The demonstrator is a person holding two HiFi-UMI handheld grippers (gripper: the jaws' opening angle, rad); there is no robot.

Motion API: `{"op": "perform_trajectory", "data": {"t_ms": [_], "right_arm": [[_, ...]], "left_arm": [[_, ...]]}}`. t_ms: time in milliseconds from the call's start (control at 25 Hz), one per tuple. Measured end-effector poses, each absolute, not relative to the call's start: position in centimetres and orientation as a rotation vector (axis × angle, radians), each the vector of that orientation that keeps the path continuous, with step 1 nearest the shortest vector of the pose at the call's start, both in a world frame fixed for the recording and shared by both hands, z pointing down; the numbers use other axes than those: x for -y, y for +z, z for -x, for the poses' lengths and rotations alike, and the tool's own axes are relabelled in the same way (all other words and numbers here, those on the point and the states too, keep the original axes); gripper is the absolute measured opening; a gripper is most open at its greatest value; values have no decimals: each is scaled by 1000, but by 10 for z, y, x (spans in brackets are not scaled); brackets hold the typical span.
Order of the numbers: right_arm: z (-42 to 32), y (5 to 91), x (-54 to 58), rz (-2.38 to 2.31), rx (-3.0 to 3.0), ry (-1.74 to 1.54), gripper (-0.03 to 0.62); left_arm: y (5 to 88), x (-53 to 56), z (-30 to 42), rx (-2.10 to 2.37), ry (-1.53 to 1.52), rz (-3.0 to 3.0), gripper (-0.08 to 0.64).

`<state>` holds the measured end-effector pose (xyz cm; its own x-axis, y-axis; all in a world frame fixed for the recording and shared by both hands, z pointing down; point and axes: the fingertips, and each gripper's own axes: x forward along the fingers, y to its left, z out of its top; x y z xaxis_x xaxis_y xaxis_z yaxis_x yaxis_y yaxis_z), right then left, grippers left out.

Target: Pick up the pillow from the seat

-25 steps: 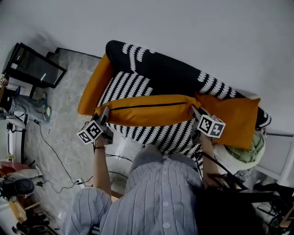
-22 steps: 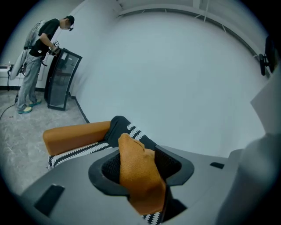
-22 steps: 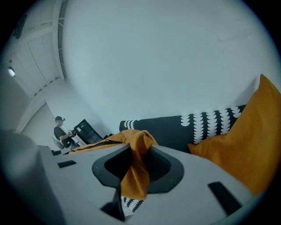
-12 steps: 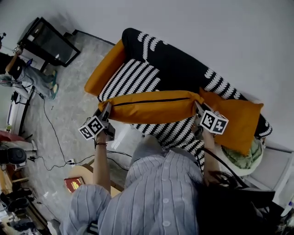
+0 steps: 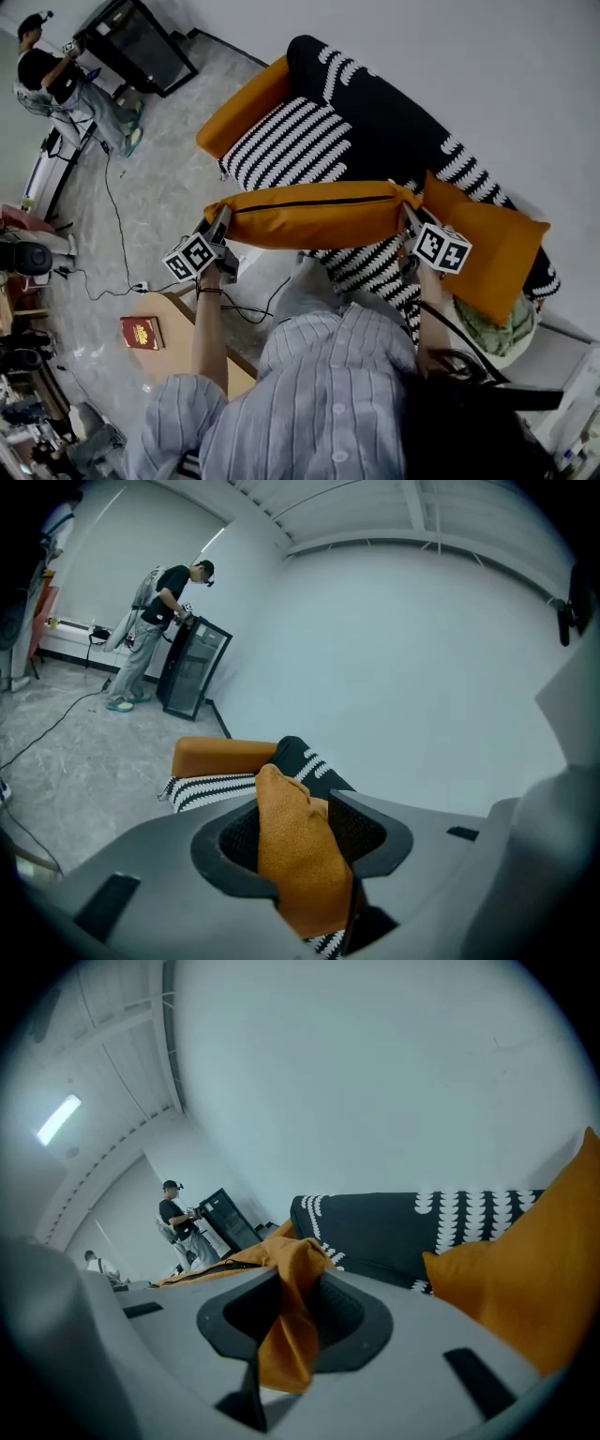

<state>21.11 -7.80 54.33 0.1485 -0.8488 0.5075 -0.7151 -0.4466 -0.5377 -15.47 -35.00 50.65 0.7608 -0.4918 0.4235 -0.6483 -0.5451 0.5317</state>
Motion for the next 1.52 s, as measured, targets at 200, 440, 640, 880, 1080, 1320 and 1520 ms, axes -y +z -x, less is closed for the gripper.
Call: {"op": "perform_trajectory", "data": {"t_ms": [200, 440, 640, 880, 1080, 1320, 1520], "right_arm": [[-189, 552, 78, 2207, -1605, -1211, 94], [-162, 555, 92, 2156, -1691, -1242, 94], [-142, 552, 108, 2124, -1767, -1259, 94], [-119, 547, 134, 2066, -1881, -1251, 94], [-108, 542, 150, 2060, -1939, -1248, 94], [-74, 534, 162, 2019, -2014, -1236, 94], [-36, 528, 160, 2004, -2089, -1238, 94]], "left_arm": [[508, 324, 191, 903, 280, -2218, 187], [505, 307, 236, 986, 259, -2175, 187], [504, 298, 268, 1054, 228, -2140, 187], [502, 292, 302, 1127, 176, -2106, 186], [499, 286, 325, 1176, 128, -2080, 186], [493, 271, 366, 1227, 78, -2054, 187], [490, 251, 410, 1266, 55, -2025, 187]]}}
